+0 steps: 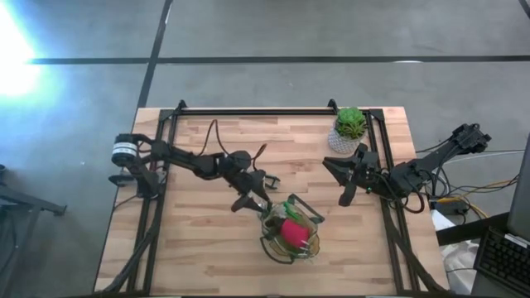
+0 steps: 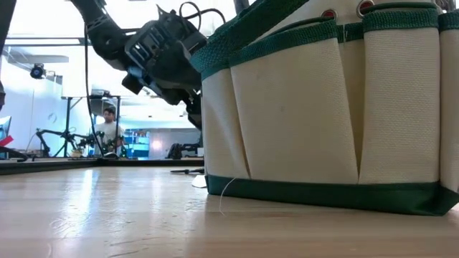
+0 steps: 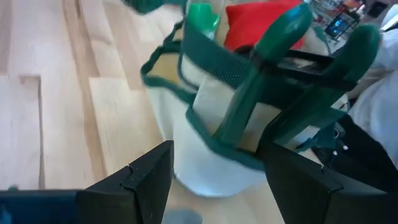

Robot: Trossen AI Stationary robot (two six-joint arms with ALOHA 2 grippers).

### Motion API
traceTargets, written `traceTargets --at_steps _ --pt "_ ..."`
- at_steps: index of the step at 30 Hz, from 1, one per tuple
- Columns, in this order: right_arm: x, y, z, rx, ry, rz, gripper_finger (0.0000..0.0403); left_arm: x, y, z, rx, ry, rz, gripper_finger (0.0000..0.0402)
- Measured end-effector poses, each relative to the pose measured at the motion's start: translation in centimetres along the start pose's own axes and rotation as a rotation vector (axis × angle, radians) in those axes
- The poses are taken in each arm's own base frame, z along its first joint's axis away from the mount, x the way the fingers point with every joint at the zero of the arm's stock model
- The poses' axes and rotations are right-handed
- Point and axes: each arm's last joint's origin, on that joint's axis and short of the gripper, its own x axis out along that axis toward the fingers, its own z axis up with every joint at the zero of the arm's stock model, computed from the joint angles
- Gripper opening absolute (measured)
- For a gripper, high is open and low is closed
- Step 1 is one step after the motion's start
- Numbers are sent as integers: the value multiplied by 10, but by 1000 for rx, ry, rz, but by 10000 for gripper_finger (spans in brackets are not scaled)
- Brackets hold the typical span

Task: Pick & Place Garden tools in Gardening bag
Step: Put the brown trowel into the white gardening bag

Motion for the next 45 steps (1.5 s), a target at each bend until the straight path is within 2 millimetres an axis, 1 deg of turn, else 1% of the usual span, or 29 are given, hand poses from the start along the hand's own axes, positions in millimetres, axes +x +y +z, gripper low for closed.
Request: traceTargets --at_steps 8,13,18,24,27,30,33,37,45 --pt "0 0 0 0 0 0 56 -5 8 3 -21 116 22 245" --pt "0 0 0 -1 0 0 56 -11 15 9 -22 179 72 245" --pt "0 0 0 -5 0 0 56 -19 24 13 -12 262 217 245" --pt "0 0 0 -16 0 -1 56 -30 35 18 -50 333 474 245" --pt "0 0 0 -20 1 -1 56 -34 40 23 -140 308 604 245" --pt "0 0 0 -20 0 -1 56 -38 45 26 -328 225 726 245" --pt "0 0 0 -20 0 -1 56 -41 46 23 -515 175 805 245" --pt "0 0 -1 -30 7 -3 56 -40 44 20 -658 156 825 245" --pt "0 -1 -3 -51 22 -7 56 -27 30 19 -787 140 743 245"
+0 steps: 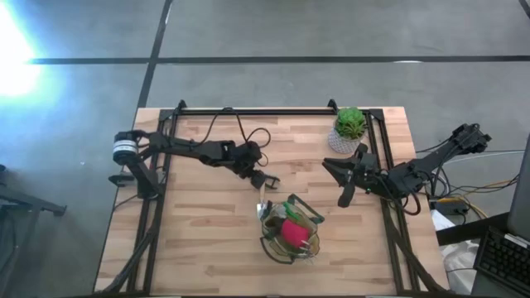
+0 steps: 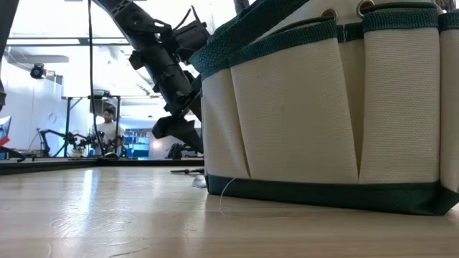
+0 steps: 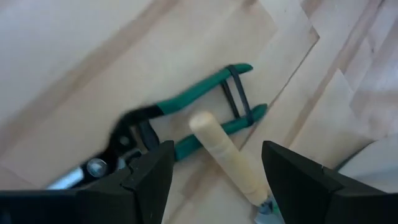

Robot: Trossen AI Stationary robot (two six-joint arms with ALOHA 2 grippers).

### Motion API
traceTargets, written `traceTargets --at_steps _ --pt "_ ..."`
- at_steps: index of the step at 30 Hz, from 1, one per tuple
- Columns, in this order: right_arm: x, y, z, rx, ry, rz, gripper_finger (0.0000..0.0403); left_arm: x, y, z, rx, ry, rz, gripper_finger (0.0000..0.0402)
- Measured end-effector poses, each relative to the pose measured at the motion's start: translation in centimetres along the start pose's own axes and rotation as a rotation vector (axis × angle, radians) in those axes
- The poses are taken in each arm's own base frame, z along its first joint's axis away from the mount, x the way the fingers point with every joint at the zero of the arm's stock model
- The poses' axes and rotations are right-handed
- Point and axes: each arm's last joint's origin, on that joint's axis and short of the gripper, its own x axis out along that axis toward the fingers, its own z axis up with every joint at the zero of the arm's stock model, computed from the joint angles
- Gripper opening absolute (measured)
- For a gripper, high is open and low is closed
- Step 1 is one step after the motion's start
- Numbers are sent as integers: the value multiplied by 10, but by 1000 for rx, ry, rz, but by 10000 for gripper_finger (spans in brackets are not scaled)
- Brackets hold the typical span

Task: Pick & Place Garden tools in Gardening bag
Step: Put the brown trowel into the white gardening bag

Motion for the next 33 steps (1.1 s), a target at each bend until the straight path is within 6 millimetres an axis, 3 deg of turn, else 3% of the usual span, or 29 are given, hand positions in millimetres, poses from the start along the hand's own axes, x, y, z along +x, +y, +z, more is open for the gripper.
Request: traceTargets --at_steps 12,33 --pt "0 0 -4 -32 34 37 56 3 -12 -12 -114 -47 61 245" --pt "0 0 -6 -65 60 59 56 34 -22 -38 -196 -2 69 245"
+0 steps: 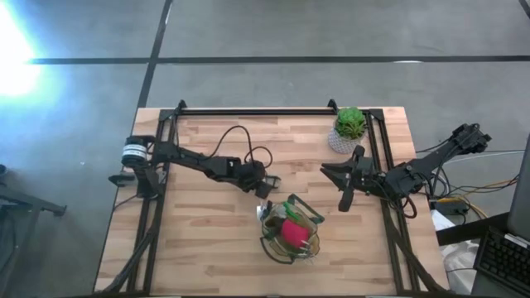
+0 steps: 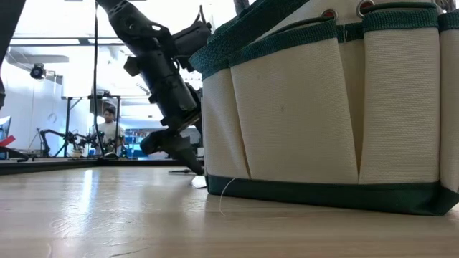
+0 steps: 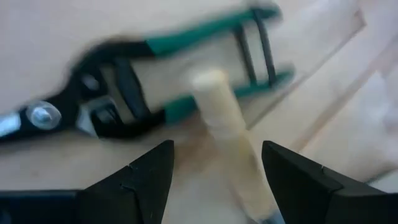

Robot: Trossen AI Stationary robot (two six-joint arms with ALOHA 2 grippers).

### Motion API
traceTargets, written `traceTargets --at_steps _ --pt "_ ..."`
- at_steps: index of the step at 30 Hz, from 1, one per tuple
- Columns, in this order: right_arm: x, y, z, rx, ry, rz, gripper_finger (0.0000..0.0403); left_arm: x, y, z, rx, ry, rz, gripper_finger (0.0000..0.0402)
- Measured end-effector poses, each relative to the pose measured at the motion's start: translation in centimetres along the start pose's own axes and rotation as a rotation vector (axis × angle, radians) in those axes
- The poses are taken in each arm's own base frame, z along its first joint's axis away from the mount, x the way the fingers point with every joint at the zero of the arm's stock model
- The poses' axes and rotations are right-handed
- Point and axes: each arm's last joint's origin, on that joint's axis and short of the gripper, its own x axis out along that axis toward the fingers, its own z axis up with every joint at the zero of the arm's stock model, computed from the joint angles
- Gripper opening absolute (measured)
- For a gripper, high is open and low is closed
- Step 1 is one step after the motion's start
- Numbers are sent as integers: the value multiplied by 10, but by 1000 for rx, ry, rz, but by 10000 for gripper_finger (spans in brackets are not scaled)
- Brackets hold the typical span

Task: Pick & Place Garden tools in Gardening bag
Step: Put the brown trowel into the white gardening bag

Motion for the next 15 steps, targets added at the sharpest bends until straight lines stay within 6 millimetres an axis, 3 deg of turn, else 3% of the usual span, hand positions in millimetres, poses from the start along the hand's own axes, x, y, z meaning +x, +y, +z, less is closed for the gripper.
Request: traceTargets --at_steps 15 --pt "0 0 0 10 3 10 56 10 -3 -4 14 -16 -14 245"
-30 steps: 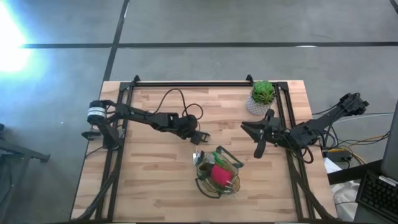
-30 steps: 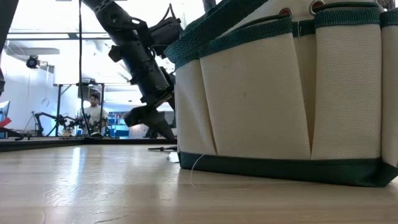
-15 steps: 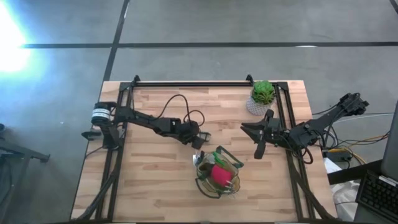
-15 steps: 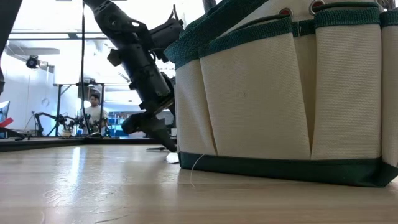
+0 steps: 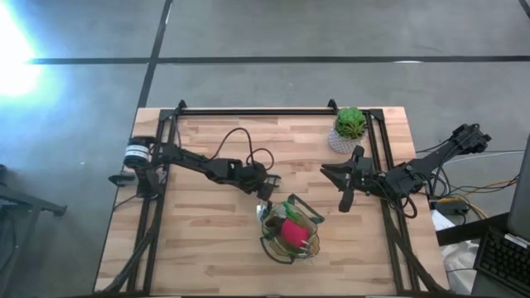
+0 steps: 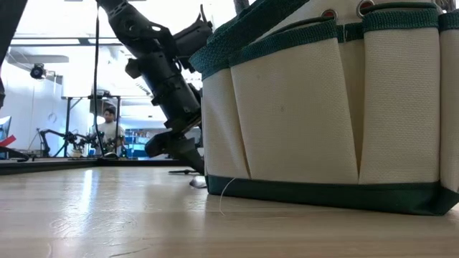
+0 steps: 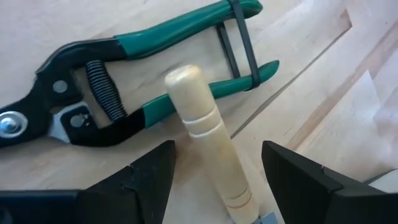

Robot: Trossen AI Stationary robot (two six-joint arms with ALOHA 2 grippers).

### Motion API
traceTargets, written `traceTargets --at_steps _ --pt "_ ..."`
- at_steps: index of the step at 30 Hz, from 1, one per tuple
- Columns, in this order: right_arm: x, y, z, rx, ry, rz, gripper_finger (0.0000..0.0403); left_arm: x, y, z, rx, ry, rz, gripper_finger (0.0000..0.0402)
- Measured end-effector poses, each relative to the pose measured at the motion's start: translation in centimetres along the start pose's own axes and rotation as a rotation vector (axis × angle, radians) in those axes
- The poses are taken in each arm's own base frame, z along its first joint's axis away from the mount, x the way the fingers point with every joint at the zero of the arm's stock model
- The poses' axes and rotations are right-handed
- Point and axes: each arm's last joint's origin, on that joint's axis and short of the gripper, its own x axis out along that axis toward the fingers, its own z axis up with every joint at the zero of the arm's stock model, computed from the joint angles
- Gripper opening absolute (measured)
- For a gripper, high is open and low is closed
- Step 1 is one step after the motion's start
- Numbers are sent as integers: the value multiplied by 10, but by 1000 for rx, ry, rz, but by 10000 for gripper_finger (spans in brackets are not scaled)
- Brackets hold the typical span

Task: Pick & Place Garden tools in Gardening bag
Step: Put the brown trowel into the white gardening bag

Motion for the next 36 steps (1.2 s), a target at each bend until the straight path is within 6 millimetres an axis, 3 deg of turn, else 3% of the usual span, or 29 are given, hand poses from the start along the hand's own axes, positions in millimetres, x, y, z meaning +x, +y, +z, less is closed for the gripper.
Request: traceTargets --at_steps 5,12,22,36 --pt "0 0 0 0 0 0 56 2 0 0 29 -11 -1 211" --pt "0 0 0 0 0 0 56 2 2 0 107 -7 16 71" --pt "0 0 0 1 -1 -1 56 -9 3 -2 241 32 36 69" --pt "0 0 0 8 0 1 56 -77 -11 9 369 -77 -45 69"
